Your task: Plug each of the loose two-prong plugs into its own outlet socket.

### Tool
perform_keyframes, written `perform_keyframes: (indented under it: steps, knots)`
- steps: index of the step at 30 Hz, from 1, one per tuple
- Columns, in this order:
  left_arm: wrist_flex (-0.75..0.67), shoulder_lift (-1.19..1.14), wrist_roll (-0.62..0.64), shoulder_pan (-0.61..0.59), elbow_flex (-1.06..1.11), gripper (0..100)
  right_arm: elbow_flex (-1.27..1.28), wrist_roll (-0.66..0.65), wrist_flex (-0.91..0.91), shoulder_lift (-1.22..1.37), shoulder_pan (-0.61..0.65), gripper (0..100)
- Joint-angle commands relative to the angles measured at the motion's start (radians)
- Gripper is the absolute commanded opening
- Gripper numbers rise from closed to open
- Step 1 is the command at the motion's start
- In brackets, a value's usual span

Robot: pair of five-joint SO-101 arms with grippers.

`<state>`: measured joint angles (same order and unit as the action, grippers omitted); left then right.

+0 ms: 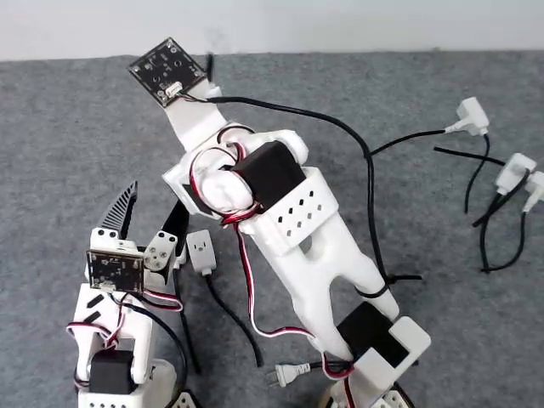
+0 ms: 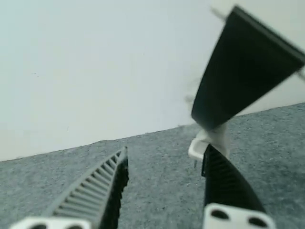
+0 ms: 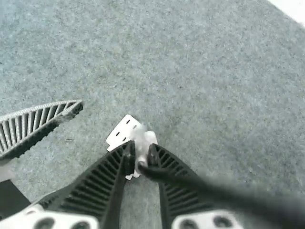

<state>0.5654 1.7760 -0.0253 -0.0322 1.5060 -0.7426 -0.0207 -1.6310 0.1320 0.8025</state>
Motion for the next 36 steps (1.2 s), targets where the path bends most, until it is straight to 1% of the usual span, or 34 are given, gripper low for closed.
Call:
perform_keyframes:
  steps: [1,12,18,26,32,34,36]
  knots:
    - [-0.026,-0.003,0.002,0.005,-0.01,25,-0.061,0.015,-0.016,-0.068,0.031,0.8]
    - [-0.023,-0.003,0.002,0.0,0.01,25,-0.058,0.041,-0.016,-0.058,0.03,0.8]
    - [-0.021,-0.003,0.005,-0.098,0.016,25,-0.057,0.041,-0.015,-0.038,0.027,0.8]
    - [-0.023,-0.003,0.009,-0.226,0.016,24,-0.061,0.026,-0.007,0.093,0.013,0.8]
    - [-0.025,-0.003,0.009,-0.255,0.016,24,-0.061,-0.114,-0.002,0.171,-0.039,0.8]
    - [-0.026,-0.003,0.005,-0.259,0.016,24,-0.063,-0.198,0.001,0.186,-0.053,0.8]
    - [-0.026,-0.003,0.002,-0.259,0.015,24,-0.063,-0.315,0.001,0.2,-0.054,0.8]
